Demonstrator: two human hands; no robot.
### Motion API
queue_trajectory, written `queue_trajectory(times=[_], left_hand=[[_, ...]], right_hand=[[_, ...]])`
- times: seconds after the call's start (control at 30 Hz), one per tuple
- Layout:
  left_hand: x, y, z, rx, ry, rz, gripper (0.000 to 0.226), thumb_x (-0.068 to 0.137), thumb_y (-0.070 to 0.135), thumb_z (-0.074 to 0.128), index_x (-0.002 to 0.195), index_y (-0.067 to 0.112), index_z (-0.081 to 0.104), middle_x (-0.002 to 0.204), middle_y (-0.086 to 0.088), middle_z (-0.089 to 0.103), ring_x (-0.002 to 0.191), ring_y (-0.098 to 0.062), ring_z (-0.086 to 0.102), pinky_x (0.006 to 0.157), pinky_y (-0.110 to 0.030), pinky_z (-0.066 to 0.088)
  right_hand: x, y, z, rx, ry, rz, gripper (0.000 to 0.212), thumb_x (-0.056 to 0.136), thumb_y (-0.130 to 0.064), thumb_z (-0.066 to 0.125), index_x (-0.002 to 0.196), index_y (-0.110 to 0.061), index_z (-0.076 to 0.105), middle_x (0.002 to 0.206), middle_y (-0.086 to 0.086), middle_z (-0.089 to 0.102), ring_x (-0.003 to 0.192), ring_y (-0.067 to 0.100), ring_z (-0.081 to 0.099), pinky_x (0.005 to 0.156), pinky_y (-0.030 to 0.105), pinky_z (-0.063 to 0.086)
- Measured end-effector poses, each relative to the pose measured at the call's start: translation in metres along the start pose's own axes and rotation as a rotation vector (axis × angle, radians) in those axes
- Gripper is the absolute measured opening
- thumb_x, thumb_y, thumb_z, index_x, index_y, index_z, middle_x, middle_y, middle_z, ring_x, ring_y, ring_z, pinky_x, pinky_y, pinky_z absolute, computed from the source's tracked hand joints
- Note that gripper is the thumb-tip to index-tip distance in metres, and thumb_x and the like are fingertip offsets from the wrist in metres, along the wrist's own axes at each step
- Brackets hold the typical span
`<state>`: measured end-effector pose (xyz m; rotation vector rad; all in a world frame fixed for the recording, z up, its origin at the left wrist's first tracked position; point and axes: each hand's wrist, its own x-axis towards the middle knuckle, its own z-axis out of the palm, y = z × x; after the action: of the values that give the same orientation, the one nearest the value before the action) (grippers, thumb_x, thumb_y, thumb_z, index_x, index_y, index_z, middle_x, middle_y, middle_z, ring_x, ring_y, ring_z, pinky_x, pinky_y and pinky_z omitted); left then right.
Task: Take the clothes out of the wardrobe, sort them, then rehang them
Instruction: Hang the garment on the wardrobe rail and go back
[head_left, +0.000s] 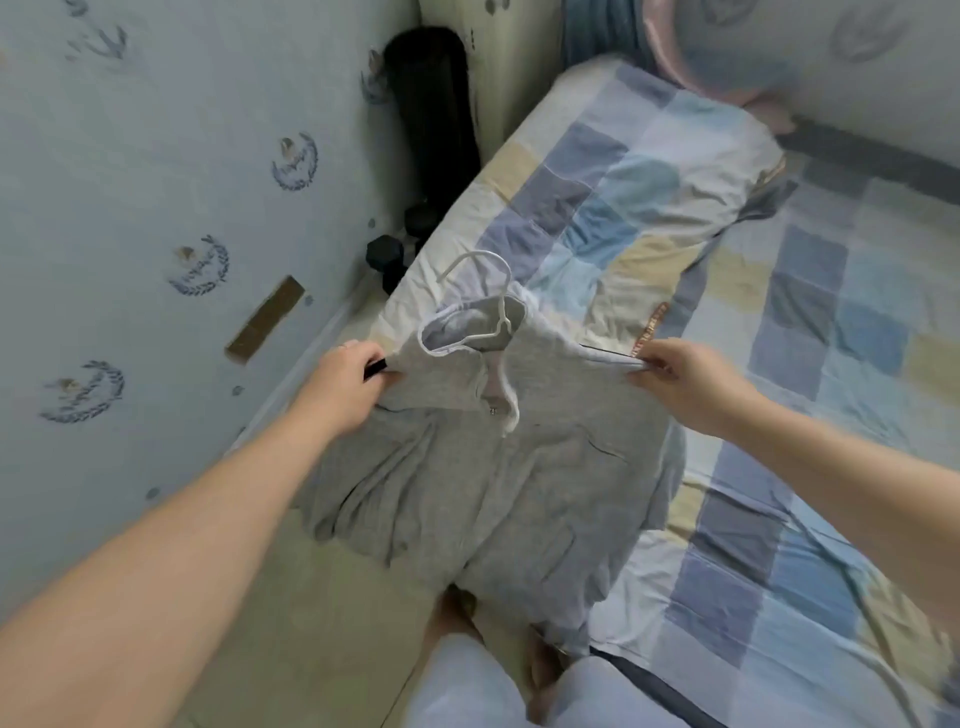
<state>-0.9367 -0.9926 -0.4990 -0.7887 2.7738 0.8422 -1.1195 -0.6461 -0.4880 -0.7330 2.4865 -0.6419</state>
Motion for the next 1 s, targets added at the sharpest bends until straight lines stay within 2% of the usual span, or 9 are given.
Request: queue_trajectory(times=[0.1,0.17,0.33,0.53,0.67,0.83,1.0], left_hand=[[-0.070,-0.004,-0.022,-0.054,0.048,-0.060,0.024,0.092,0.031,0.071,0.076,0.025,0.053,0.082,-0.001,0.055,0.077,-0.022,0.050,0.058,-0.030,0.029],[-0.112,-0.006,-0.035,-0.087,0.066,-0.110,0.030,0.090,0.035,0.072,0.070,0.030,0.050,0.076,0.002,0.055,0.072,-0.020,0.050,0.056,-0.031,0.031],[-0.199,-0.021,-0.063,-0.162,0.159,-0.218,0.028,0.091,0.036,0.071,0.075,0.020,0.055,0.074,-0.002,0.058,0.071,-0.024,0.052,0.062,-0.035,0.036],[-0.304,-0.049,-0.097,-0.215,0.337,-0.231,0.029,0.091,0.030,0.072,0.070,0.025,0.052,0.069,0.003,0.055,0.064,-0.014,0.048,0.057,-0.031,0.033],[-0.387,-0.073,-0.104,-0.212,0.395,-0.252,0.030,0.089,0.031,0.073,0.068,0.024,0.052,0.069,0.002,0.055,0.065,-0.014,0.049,0.057,-0.031,0.033],[-0.485,-0.105,-0.107,-0.220,0.441,-0.259,0.029,0.087,0.031,0.075,0.070,0.018,0.055,0.068,0.002,0.055,0.064,-0.016,0.050,0.058,-0.033,0.034],[-0.565,-0.120,-0.101,-0.225,0.465,-0.259,0.028,0.087,0.029,0.074,0.071,0.015,0.056,0.067,0.002,0.054,0.064,-0.017,0.049,0.059,-0.034,0.034]], right_hand=[[-0.032,-0.024,-0.011,-0.035,-0.026,-0.077,0.015,0.090,-0.020,0.066,0.078,-0.012,0.059,0.076,0.000,0.055,0.076,0.025,0.051,0.071,0.040,0.042],[-0.046,-0.043,-0.015,-0.061,-0.052,-0.123,0.020,0.090,-0.023,0.066,0.077,-0.009,0.059,0.076,0.002,0.056,0.075,0.025,0.052,0.070,0.039,0.043],[-0.078,-0.093,-0.017,-0.109,-0.105,-0.258,0.025,0.090,-0.030,0.065,0.070,-0.018,0.055,0.067,-0.006,0.054,0.063,0.015,0.050,0.060,0.032,0.040],[-0.129,-0.160,-0.007,-0.178,-0.132,-0.418,0.024,0.096,-0.034,0.056,0.075,-0.024,0.058,0.076,-0.006,0.057,0.070,0.013,0.054,0.059,0.027,0.039],[-0.182,-0.200,0.014,-0.220,-0.107,-0.523,0.022,0.097,-0.033,0.056,0.077,-0.023,0.060,0.076,-0.009,0.057,0.072,0.011,0.054,0.060,0.021,0.037],[-0.261,-0.235,0.046,-0.218,-0.060,-0.620,0.023,0.095,-0.032,0.058,0.078,-0.016,0.060,0.077,-0.003,0.057,0.073,0.012,0.054,0.065,0.027,0.042],[-0.332,-0.250,0.069,-0.246,-0.049,-0.670,0.019,0.096,-0.033,0.057,0.086,-0.018,0.065,0.082,-0.006,0.060,0.075,0.005,0.054,0.065,0.012,0.038]])
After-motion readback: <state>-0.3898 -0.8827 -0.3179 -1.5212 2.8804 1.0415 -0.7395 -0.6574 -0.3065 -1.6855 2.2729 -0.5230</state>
